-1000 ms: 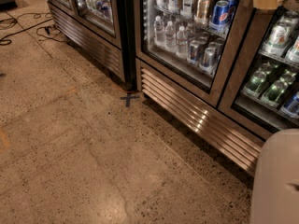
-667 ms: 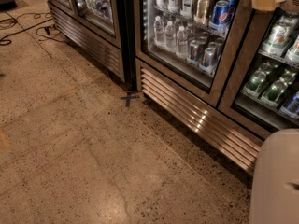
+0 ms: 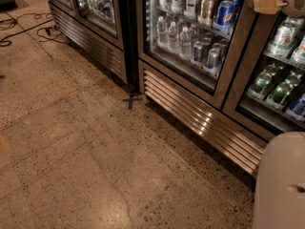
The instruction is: Open right fridge door
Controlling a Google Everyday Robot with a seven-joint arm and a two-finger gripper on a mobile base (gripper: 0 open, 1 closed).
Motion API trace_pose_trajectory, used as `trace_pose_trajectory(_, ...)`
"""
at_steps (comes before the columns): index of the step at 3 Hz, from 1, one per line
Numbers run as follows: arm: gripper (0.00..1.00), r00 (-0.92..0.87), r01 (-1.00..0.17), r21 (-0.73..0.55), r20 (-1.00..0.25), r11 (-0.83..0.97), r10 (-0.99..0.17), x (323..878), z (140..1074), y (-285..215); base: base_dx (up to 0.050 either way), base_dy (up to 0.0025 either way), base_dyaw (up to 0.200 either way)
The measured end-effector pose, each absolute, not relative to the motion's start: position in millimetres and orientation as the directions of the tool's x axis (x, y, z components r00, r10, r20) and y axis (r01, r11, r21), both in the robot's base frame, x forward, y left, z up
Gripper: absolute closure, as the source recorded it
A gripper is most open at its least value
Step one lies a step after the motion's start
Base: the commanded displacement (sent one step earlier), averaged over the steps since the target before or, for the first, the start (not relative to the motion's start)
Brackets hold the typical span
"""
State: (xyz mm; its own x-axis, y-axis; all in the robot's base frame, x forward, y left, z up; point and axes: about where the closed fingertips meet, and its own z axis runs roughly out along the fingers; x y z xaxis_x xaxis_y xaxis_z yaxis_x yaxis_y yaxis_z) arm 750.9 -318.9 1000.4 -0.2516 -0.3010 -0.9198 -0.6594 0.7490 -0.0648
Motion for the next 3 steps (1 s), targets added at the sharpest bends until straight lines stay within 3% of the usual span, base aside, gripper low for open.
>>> trace_pose_trajectory(3, 1.0, -0.251, -0.658, -0.066, -0.92, 0.75, -0.3, 752.2, 999.2, -322.1, 0.0, 0.0, 0.0)
